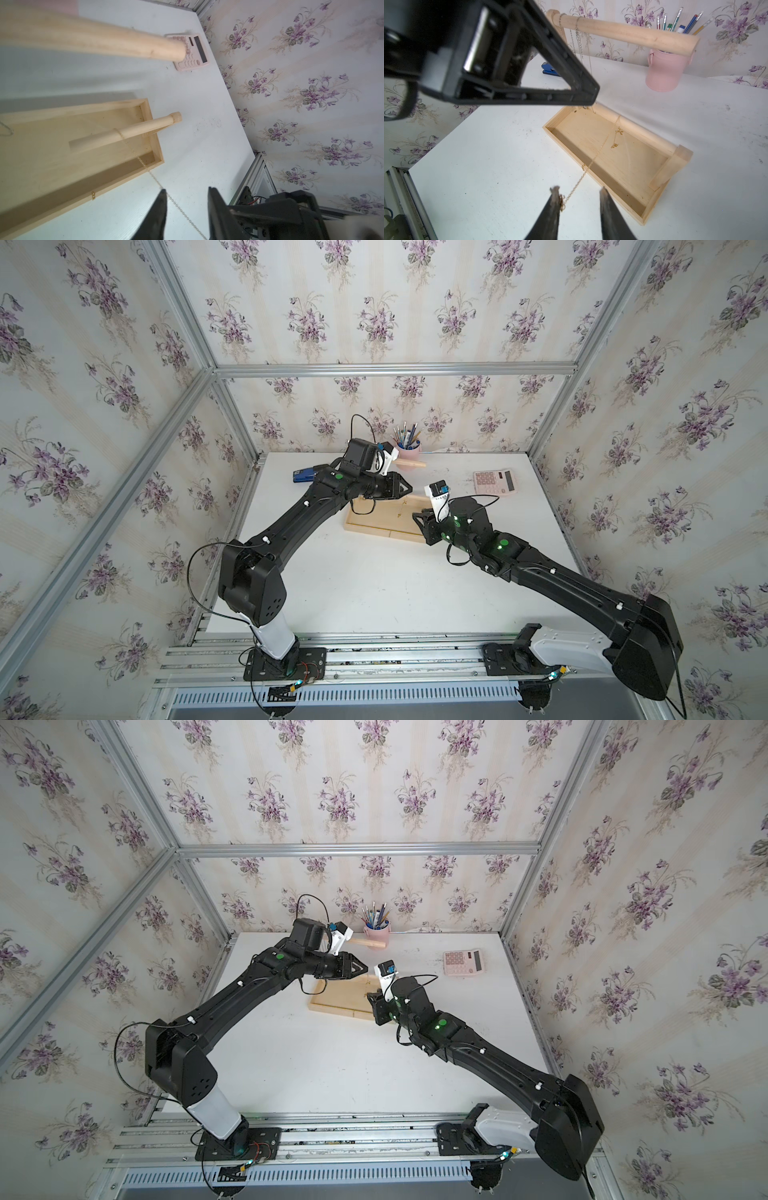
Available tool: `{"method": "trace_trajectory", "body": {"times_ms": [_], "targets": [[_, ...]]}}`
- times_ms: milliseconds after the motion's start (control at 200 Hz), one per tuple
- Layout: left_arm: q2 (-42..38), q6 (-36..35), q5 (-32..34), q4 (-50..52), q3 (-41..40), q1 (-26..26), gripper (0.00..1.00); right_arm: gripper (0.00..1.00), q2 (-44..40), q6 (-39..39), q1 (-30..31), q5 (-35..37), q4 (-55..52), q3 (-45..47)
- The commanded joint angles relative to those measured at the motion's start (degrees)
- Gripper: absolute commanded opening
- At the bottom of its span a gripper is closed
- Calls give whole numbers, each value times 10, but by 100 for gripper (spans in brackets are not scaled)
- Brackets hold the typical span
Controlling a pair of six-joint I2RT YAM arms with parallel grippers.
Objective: Hang the necklace on the jewelry display stand
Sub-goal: Adjust the necklace.
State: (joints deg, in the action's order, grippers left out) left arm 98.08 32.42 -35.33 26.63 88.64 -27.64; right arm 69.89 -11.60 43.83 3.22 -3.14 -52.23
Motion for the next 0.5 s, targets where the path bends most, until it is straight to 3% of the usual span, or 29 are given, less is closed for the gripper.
{"method": "trace_trajectory", "body": {"times_ms": [0, 85, 145, 345, 495], "targets": [[-3, 66, -57, -42, -37, 6, 50, 33, -4, 6, -3, -11, -14, -7], [-13, 85, -59, -52, -57, 7, 64, 33, -5, 8, -2, -8, -23, -13], [-21, 95, -61, -56, -66, 10, 68, 33, -9, 9, -3, -8, -26, -13], [3, 167, -101, -93, -79, 14, 67, 33, -20, 8, -3, -15, -27, -20], [32, 206, -144, -136, -75, 13, 58, 33, -24, 7, -3, -22, -24, -20]]}}
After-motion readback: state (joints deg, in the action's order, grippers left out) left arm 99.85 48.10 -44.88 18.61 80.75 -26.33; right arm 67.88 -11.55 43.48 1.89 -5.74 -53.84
